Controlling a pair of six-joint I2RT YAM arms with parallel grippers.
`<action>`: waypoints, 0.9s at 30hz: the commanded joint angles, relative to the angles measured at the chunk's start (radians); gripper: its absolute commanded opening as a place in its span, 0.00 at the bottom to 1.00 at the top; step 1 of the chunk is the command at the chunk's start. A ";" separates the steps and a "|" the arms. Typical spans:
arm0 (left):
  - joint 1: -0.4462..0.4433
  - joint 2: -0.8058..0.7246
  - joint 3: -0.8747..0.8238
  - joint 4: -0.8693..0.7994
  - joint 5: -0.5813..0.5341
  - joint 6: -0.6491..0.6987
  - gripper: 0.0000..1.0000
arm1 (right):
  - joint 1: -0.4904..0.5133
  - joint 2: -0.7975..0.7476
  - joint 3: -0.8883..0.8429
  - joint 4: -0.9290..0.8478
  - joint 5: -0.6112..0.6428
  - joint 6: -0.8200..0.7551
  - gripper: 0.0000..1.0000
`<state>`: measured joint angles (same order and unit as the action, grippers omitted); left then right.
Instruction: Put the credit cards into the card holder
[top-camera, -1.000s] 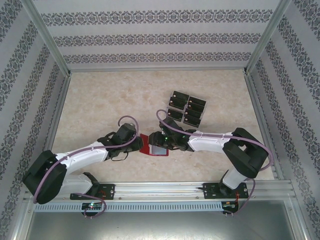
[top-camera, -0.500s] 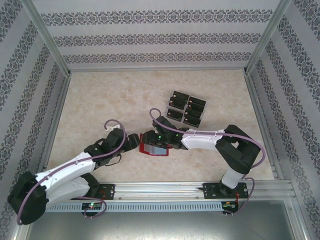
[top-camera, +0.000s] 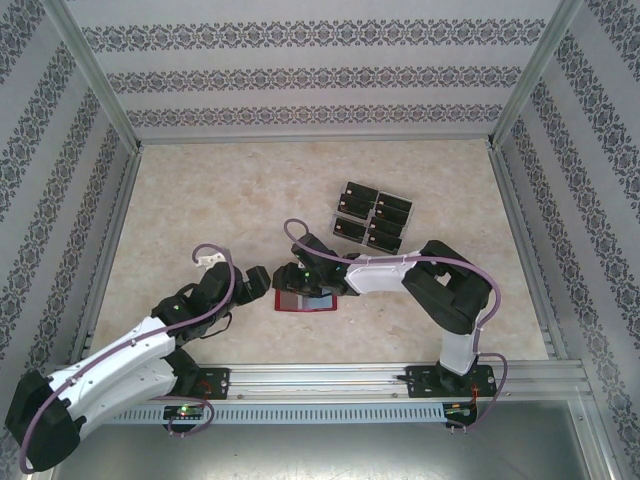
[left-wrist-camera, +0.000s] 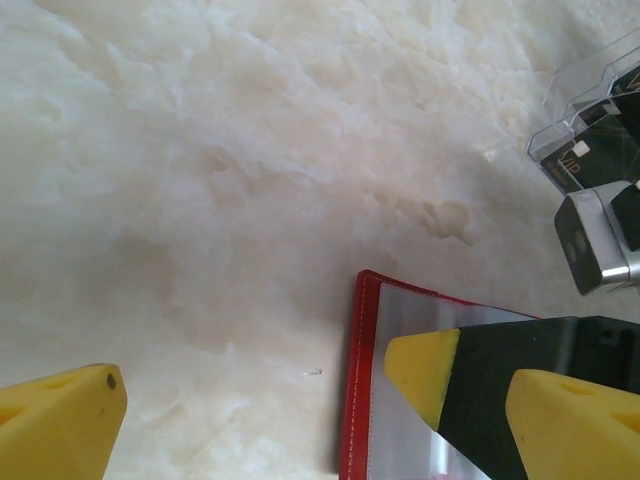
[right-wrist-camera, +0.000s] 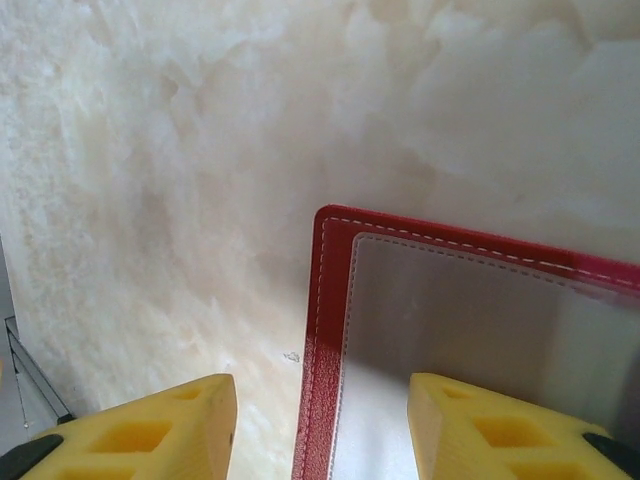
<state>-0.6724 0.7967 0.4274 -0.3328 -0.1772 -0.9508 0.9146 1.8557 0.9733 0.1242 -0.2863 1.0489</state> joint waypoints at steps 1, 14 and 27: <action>0.005 0.023 0.020 -0.014 0.028 0.050 1.00 | 0.009 -0.082 0.015 0.001 -0.024 -0.030 0.51; 0.005 0.308 0.163 0.069 0.175 0.170 1.00 | -0.056 -0.342 -0.198 -0.080 0.061 -0.067 0.38; -0.003 0.583 0.274 -0.001 0.184 0.293 1.00 | -0.060 -0.246 -0.264 -0.025 0.073 -0.072 0.08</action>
<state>-0.6724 1.3506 0.6827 -0.2855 -0.0055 -0.7166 0.8654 1.5917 0.7296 0.0746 -0.2428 0.9886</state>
